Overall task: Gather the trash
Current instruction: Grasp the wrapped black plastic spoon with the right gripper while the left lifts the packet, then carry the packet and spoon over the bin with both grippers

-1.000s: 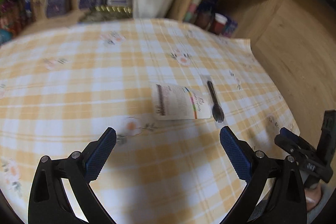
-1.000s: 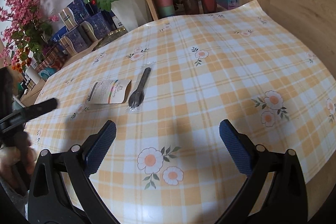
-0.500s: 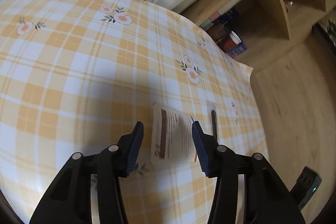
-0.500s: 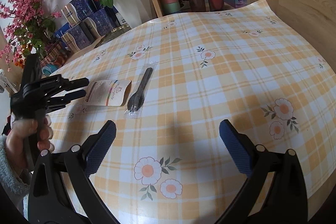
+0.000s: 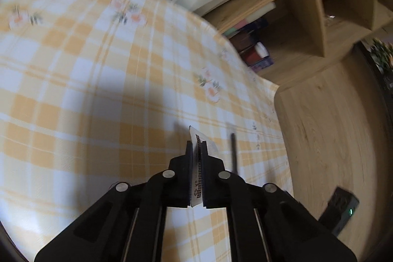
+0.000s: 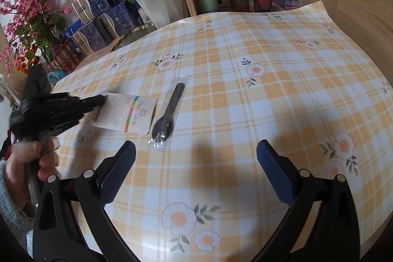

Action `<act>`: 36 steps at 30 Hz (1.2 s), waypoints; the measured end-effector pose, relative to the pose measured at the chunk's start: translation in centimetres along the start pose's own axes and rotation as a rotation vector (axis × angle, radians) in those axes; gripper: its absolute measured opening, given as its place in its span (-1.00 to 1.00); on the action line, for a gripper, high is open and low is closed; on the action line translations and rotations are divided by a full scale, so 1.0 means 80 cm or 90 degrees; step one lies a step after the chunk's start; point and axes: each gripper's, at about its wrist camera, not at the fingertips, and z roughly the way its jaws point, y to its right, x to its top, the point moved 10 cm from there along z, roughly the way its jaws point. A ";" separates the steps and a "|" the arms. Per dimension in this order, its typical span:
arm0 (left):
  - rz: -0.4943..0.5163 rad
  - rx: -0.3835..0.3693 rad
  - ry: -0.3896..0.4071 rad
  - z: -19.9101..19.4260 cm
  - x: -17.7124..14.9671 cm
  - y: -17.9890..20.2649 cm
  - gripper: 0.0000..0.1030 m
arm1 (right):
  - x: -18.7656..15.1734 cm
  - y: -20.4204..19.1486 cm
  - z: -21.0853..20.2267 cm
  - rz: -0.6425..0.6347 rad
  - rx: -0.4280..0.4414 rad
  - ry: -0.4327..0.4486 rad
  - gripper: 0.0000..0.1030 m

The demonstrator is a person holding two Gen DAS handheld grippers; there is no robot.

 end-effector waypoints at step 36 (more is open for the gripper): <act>0.147 0.069 0.106 -0.245 -0.041 0.035 -0.98 | 0.002 -0.116 -0.011 -0.085 0.003 -0.018 -0.72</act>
